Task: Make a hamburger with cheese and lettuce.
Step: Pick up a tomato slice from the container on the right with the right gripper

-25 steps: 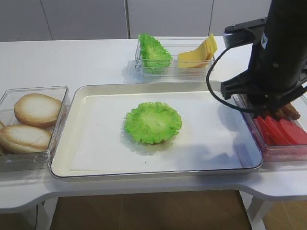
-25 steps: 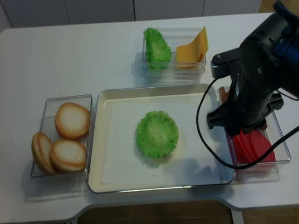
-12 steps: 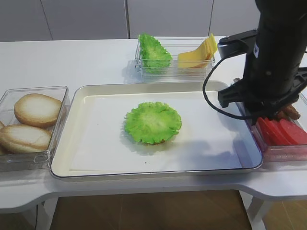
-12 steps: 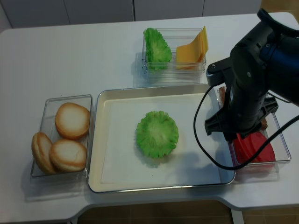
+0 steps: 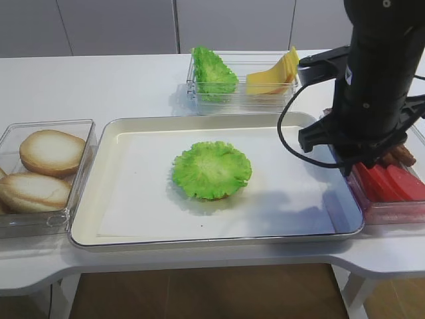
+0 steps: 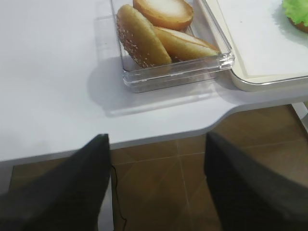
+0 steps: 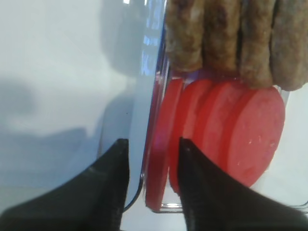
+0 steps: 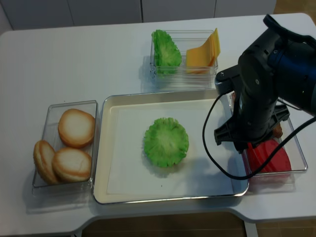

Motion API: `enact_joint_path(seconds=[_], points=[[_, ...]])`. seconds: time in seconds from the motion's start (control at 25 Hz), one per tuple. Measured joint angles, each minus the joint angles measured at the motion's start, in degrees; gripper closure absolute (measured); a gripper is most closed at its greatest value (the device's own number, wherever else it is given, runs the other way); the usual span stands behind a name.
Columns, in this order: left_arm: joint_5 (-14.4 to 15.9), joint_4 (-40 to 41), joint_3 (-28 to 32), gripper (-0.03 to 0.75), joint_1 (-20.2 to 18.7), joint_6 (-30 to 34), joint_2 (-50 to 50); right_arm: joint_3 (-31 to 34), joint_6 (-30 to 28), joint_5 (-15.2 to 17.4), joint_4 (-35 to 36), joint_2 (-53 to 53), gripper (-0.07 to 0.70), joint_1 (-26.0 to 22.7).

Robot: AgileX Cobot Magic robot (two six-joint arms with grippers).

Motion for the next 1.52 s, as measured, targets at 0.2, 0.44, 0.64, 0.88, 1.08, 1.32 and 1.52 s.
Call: enact_joint_path(seconds=[0.2,0.44,0.64,0.88,1.08,1.32,1.52], points=[[0.0,0.0,0.0,0.257,0.0,0.0,0.0,0.0,-0.12,0.0,-0.58,0.0,0.444,0.0],[0.0,0.0,0.0,0.257,0.0,0.0,0.0,0.0,-0.12,0.0,-0.89,0.0,0.502,0.0],[0.0,0.0,0.0,0.257,0.0,0.0,0.0,0.0,0.02,0.0,-1.24,0.0,0.505,0.0],[0.0,0.0,0.0,0.257,0.0,0.0,0.0,0.0,-0.17,0.0,-1.47,0.74,0.506,0.0],[0.0,0.0,0.0,0.257,0.0,0.0,0.0,0.0,-0.17,0.0,-1.47,1.11,0.517,0.0],[0.0,0.0,0.0,0.257,0.0,0.0,0.0,0.0,-0.17,0.0,-1.47,1.11,0.587,0.0],[0.0,0.0,0.0,0.257,0.0,0.0,0.0,0.0,-0.17,0.0,-1.6,1.11,0.587,0.0]])
